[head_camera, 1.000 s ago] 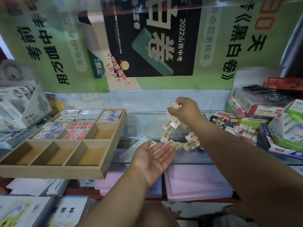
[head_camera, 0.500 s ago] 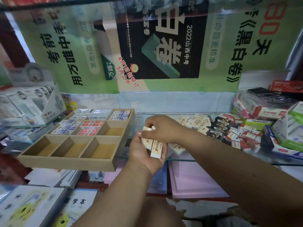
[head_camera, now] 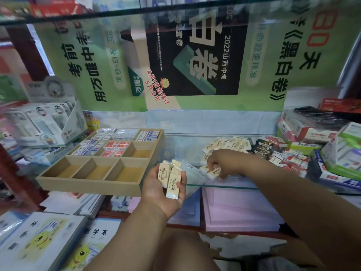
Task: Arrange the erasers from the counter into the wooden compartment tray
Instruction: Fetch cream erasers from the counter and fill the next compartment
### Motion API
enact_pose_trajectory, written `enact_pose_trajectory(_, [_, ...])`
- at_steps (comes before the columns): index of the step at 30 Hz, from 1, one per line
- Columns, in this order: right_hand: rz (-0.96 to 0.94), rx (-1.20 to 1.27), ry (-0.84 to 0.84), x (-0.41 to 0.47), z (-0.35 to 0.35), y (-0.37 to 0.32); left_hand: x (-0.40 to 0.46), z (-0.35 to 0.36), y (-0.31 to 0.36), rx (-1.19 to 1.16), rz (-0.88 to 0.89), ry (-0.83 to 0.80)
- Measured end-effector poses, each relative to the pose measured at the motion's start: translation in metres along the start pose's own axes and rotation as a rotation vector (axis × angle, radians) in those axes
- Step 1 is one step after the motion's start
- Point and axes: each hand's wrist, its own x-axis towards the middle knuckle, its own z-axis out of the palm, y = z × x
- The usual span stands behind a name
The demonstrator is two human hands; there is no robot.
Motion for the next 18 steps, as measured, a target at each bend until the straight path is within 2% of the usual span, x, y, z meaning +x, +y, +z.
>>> enact_pose_trajectory(5, [-0.025,-0.021,0.015,0.004,0.003,0.002,-0.014,-0.014,0.008,0.004,0.022,-0.020])
enact_pose_trajectory(8, [-0.024,0.070,0.160,0.009,-0.010,-0.010,-0.024,-0.021,0.022,0.007,0.059,-0.046])
enact_pose_trajectory(13, [-0.101,0.450,0.379,0.043,-0.024,-0.067,-0.037,-0.036,0.054,-0.030,0.148,-0.046])
enact_pose_trajectory(18, [-0.036,0.467,0.509,0.105,-0.023,-0.127,-0.044,-0.058,0.086,-0.074,0.221,-0.063])
